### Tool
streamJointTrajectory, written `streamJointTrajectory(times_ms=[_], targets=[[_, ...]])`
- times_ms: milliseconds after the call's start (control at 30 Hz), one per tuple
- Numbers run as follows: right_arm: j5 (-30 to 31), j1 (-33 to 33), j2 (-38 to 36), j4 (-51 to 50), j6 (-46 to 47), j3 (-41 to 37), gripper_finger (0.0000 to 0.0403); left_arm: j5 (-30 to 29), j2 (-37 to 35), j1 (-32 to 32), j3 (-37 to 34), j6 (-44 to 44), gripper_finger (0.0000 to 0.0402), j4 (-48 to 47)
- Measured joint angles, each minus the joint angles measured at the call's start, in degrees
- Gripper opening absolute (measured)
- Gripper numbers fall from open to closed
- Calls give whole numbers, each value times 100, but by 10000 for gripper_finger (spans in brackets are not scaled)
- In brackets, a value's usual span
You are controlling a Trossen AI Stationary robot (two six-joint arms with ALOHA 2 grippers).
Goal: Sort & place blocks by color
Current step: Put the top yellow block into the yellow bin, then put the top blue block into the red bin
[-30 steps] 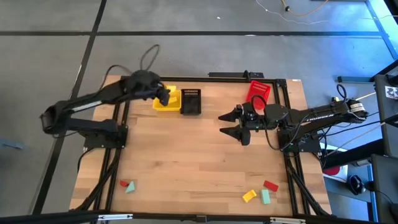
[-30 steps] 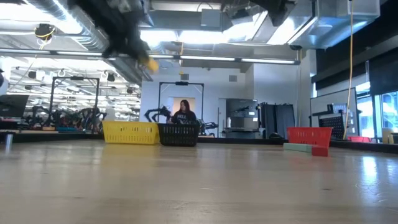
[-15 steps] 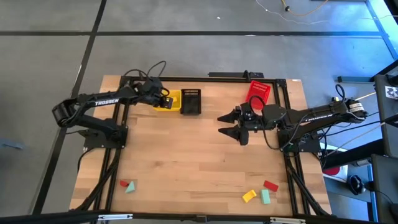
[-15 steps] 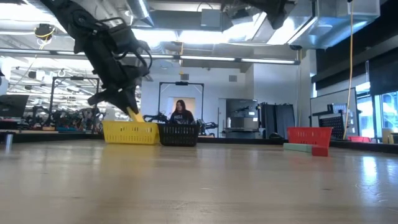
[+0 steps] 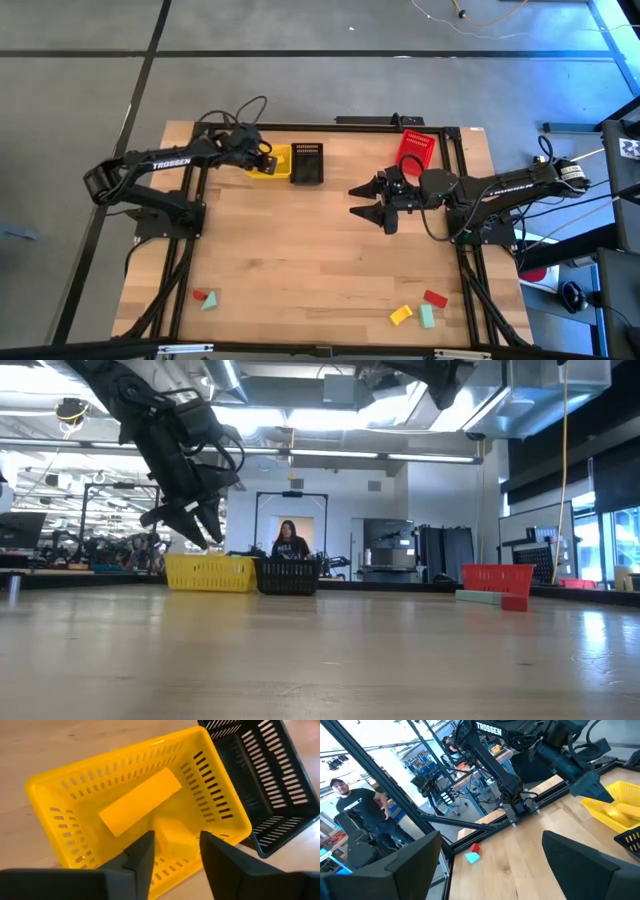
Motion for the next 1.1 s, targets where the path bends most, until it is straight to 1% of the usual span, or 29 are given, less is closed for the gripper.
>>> streamJointTrajectory(times_ms=[133,233,267,333,400,467,633,700,767,867,967,1100], targets=[[1,1,0,1,5,0,349,370,-166,199,371,334,180,-279],[16,1,0,12,13,0,349,871,-412,352,685,416,191,-358],[18,0,0,28,18,0,349,1057,-565,352,750,418,193,-265],[108,1,0,84,21,0,349,1469,-952,233,754,506,194,222],[250,1,0,130,14,0,349,1705,-1370,-115,688,579,194,799],[305,1,-2,144,-10,0,349,1513,-1786,-653,543,485,194,1401],[305,-1,-2,144,-15,0,349,459,-2582,-2195,-3,478,194,2921],[305,-1,-1,142,-63,0,349,183,-2775,-2678,-217,658,194,3371],[338,-1,-2,142,-157,0,349,-6,-2880,-3005,-394,931,194,3725],[499,-3,-2,147,-140,0,349,-1,-2946,-3195,-454,1284,192,3957],[733,-3,-2,217,-72,0,349,73,-3066,-3172,-459,1352,189,4003],[931,-55,-2,46,783,0,349,28,-3108,-3127,-463,1352,188,3964]])
